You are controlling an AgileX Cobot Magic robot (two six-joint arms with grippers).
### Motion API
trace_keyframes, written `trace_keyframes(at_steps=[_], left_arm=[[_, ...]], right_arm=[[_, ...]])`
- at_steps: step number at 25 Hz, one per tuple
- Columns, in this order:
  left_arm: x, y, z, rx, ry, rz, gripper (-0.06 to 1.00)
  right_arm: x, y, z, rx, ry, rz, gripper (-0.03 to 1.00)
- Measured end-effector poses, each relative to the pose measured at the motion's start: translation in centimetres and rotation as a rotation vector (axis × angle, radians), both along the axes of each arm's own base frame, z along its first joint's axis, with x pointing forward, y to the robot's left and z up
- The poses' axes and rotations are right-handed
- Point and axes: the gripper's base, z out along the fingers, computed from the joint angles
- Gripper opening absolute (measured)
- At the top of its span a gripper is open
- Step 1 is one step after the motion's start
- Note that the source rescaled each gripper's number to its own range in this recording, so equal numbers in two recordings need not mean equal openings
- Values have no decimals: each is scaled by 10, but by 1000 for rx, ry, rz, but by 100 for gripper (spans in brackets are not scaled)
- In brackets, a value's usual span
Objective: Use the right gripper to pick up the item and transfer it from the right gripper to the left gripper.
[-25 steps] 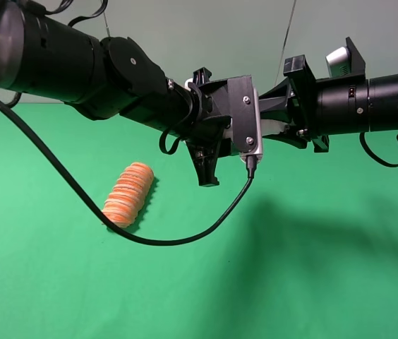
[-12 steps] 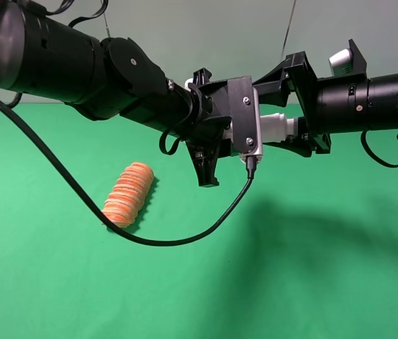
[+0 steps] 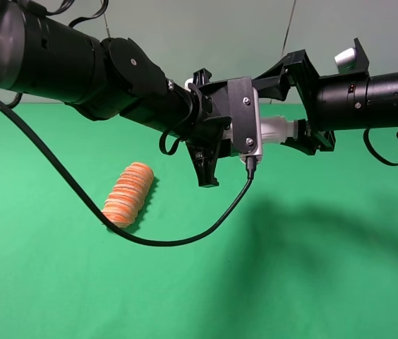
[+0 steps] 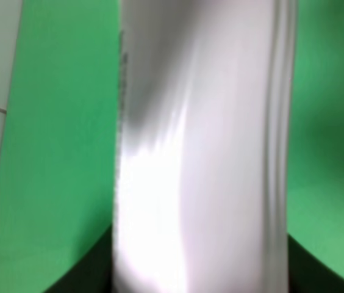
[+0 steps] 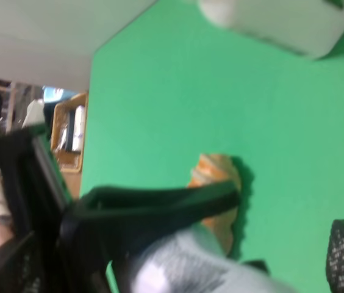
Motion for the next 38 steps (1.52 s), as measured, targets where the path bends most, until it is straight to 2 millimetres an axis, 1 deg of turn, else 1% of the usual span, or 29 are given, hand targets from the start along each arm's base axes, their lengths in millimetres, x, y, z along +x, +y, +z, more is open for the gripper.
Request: trace_keyframes(at_steps=[3,6,10,16,21,25,29,34,38], left_arm=[[0,0,0,1,2,-2,1],[-1,0,0,2,8,-6,1],[-1,0,-1,2,9,-7,0],[-1,0,-1,-2,15,-3,0],[-1,0,-1,-16,35,12,0],[-2,0,-1,-19,42,14,0],[-2,0,-1,-20,43,14,0],[-2,0,-1,-20,43,14,0],[-2,0,-1,-20,43,15,0]], right_arm=[[6,-2,10,-22,-44,-35,100],[8,-7,26,-50,-111,-80,100],[7,-16,45,-146,-213,-142,100],[-5,-29,64,-314,-339,-180,100],[-25,-37,78,-471,-405,-133,100],[-47,-46,83,-607,-394,-82,100],[-75,-56,93,-694,-353,-77,100],[-126,-71,109,-771,-419,-92,100],[-170,-81,108,-804,-484,-115,100]])
